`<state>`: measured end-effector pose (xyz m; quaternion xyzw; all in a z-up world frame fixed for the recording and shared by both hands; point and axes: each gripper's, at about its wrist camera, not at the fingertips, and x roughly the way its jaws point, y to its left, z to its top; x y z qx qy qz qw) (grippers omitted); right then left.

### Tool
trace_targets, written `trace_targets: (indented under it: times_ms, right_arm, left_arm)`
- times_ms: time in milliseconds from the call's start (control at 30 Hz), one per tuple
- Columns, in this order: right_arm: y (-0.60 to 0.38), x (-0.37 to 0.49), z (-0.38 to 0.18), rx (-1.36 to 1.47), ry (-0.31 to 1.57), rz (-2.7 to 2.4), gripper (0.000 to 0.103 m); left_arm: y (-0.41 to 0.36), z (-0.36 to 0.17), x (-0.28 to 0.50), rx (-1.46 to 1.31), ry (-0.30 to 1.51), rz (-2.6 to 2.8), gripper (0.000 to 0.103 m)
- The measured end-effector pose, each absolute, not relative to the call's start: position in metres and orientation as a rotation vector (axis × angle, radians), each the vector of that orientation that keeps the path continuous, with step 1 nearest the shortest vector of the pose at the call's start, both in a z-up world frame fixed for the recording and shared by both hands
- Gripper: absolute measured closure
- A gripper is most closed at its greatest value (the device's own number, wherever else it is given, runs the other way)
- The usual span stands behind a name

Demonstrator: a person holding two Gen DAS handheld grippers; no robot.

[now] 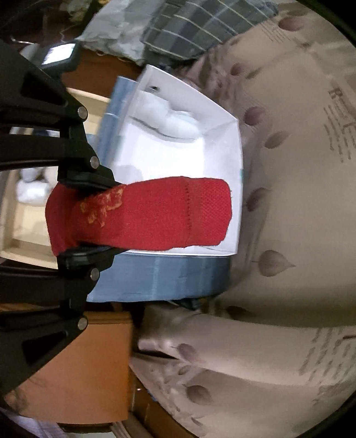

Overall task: Take underwear out of drawer
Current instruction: 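Carry the red roll into the white box and open the right gripper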

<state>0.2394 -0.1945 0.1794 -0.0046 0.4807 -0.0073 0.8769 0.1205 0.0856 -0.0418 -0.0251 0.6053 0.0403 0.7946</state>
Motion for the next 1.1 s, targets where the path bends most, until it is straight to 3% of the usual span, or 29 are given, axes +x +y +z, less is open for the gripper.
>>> trace_targets:
  times_ms: [433, 833, 1100]
  right_arm:
    - [-0.163, 0.333, 0.126, -0.08, 1.125, -0.066, 0.072]
    - [-0.155, 0.349, 0.079, -0.1, 1.236, -0.087, 0.067]
    - [-0.153, 0.344, 0.09, -0.085, 1.205, -0.091, 0.062]
  left_arm:
    - [0.09, -0.037, 0.118, -0.043, 1.277, 0.08, 0.061]
    - [0.085, -0.034, 0.118, -0.044, 1.254, 0.073, 0.061]
    - [0.084, -0.034, 0.118, -0.047, 1.254, 0.07, 0.061]
